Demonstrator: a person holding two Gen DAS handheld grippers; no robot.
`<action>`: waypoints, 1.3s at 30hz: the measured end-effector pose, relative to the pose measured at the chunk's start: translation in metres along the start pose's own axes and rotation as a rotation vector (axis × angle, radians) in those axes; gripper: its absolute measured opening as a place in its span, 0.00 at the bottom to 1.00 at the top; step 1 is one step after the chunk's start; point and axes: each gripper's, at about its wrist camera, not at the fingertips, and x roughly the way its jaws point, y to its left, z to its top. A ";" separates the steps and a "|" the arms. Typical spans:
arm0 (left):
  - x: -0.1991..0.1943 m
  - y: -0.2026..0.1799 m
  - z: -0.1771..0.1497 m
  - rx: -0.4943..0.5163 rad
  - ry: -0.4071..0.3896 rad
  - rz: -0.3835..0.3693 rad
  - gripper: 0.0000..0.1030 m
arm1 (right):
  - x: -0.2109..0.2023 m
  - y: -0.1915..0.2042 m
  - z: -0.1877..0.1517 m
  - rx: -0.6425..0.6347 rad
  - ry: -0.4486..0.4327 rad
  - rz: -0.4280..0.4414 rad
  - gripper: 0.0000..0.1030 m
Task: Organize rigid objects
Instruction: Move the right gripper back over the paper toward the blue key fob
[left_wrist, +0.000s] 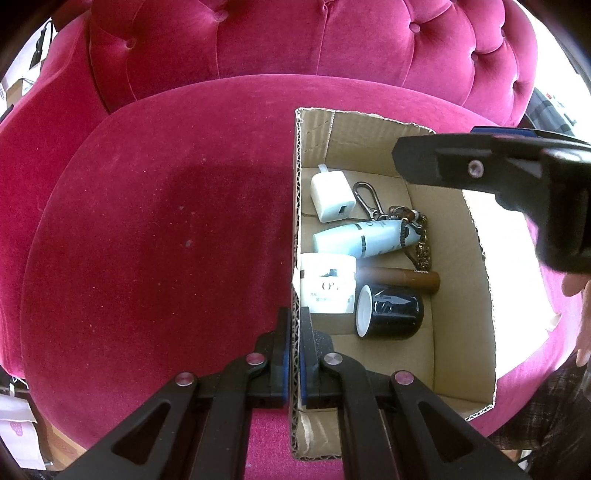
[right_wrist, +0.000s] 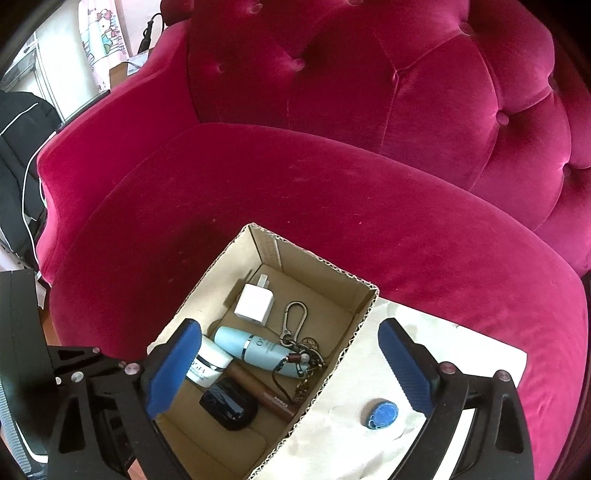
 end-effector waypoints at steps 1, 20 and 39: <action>0.000 0.000 0.000 0.000 0.000 0.000 0.03 | -0.001 -0.002 0.000 0.001 0.000 0.003 0.96; 0.000 0.001 -0.002 -0.001 0.000 0.000 0.03 | -0.016 -0.056 -0.016 0.095 0.009 -0.067 1.00; -0.002 0.005 -0.002 -0.004 0.000 0.001 0.03 | -0.010 -0.096 -0.056 0.144 0.081 -0.134 1.00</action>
